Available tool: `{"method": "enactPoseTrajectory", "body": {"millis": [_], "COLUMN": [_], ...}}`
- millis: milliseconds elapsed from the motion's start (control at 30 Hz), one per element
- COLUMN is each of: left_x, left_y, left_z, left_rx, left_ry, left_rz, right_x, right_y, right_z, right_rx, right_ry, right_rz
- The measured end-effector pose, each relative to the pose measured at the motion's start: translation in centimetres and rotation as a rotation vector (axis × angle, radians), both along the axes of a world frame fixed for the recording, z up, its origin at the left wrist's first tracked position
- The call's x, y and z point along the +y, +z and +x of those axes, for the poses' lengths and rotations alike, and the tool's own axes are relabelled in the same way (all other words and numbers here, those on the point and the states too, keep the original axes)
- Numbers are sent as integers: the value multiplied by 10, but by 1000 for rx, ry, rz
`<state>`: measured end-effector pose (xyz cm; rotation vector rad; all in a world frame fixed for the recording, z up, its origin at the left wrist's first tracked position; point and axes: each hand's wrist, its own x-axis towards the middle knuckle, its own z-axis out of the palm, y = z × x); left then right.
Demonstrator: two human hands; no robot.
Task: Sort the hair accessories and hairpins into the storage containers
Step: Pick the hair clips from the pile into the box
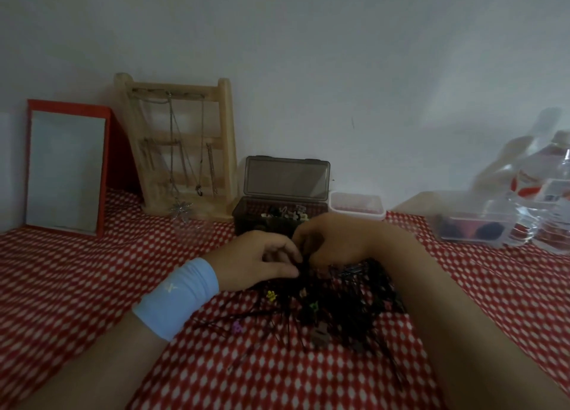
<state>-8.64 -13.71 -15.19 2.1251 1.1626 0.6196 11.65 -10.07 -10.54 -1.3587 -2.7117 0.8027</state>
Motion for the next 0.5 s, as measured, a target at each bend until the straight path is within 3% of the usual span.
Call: {"method": "enactPoseTrajectory", "body": {"millis": [300,400,500], "left_x": [0,-5,-8], "left_y": [9,21,36], "left_z": [-5,-9,-18], "left_rx": [-171,-223,-131], "left_ry": [55,20,1], "left_rz": [-90,-163,-152], "right_x": [-5,-13,-24], "right_y": [3,3,1], "right_z": [-6,-15,-29], "right_rx": [-117,-269,-400], "right_ry": [-27,-27,-23], "right_rz": [-119,-157,-167]}}
